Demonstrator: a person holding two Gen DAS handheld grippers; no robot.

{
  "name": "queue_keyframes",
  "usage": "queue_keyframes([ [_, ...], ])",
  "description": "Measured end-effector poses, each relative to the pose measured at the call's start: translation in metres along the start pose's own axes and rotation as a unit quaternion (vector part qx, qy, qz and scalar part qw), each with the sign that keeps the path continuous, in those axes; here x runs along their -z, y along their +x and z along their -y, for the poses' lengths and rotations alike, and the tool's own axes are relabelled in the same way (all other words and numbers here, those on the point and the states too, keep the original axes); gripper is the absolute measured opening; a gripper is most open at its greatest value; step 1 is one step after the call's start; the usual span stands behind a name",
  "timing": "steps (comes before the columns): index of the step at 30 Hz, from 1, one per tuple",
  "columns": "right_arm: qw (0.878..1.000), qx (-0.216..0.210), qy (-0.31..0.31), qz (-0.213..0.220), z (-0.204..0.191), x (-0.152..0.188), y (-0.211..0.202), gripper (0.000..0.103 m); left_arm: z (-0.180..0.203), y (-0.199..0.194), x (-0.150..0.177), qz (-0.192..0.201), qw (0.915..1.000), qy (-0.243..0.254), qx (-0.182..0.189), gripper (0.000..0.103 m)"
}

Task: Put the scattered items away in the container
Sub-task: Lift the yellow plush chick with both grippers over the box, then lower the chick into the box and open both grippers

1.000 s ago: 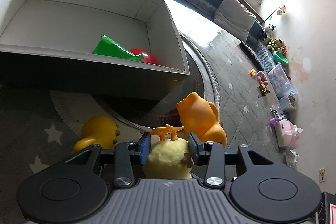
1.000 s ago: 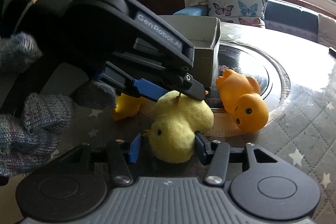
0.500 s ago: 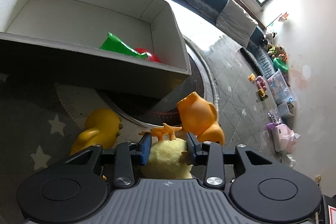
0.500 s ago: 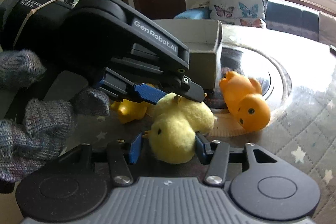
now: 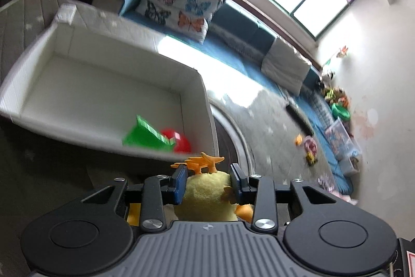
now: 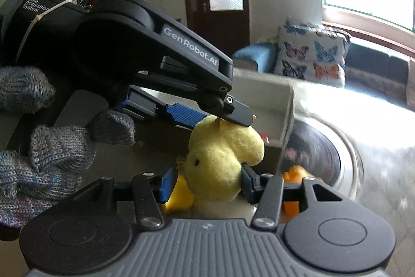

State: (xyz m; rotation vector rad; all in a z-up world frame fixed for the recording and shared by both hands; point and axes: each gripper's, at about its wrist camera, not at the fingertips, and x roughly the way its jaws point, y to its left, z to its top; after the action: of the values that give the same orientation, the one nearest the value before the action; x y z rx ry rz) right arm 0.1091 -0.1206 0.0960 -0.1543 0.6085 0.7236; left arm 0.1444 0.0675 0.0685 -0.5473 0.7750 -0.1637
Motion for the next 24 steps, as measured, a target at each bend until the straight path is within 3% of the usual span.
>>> queue_keyframes([
  [9, 0.999, -0.031, -0.022, 0.0, -0.002, -0.042, 0.05, 0.051, -0.025, -0.001, -0.047, 0.038, 0.9986, -0.025, -0.026, 0.038],
  [17, 0.998, -0.056, -0.036, -0.017, -0.003, -0.073, 0.106, 0.051, -0.061, 0.016, -0.082, 0.043, 0.9962, -0.056, -0.049, 0.037],
  [24, 0.996, -0.072, -0.037, -0.046, -0.004, -0.084, 0.152, 0.051, -0.095, 0.042, -0.091, 0.021, 0.994, -0.087, -0.063, 0.036],
])
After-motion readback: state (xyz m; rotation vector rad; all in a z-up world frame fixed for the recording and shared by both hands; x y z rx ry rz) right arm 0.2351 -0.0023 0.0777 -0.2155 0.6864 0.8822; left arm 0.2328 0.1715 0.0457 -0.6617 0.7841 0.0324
